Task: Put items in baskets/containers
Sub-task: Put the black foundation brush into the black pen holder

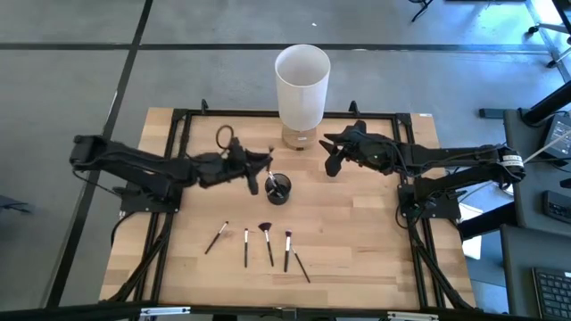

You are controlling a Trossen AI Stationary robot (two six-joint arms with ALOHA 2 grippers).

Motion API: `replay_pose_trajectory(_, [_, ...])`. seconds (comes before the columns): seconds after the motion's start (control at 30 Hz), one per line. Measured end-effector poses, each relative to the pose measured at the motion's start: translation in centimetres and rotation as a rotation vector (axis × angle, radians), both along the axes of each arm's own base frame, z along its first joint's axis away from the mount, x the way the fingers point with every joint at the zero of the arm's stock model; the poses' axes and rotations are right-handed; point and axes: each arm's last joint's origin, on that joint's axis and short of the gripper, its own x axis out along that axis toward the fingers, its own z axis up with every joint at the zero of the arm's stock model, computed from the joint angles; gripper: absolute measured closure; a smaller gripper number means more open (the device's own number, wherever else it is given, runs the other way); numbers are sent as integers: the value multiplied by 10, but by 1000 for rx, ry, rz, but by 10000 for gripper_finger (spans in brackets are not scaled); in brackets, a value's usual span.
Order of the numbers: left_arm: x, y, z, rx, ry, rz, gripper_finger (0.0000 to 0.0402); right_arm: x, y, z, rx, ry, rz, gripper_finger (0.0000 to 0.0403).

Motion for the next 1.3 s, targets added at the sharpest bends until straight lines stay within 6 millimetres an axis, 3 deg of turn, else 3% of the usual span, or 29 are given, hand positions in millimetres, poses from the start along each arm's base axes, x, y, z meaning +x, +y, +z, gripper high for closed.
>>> replay_pose_trajectory(0.23, [37, -10, -35, -49, -142, 8, 346, 0, 0, 0, 9, 1, -3, 276])
replay_pose_trajectory(0.53, [53, -14, -83, -171, -105, 78, 345, -1, 0, -3, 11, 24, -4, 276])
replay_pose_trajectory(0.93, [54, -21, -87, -124, -65, 55, 339, -1, 0, -2, 15, 21, -5, 276])
replay_pose_trajectory(1.3, [52, -27, -87, -92, -56, 110, 264, -1, 0, -3, 15, 25, -4, 276])
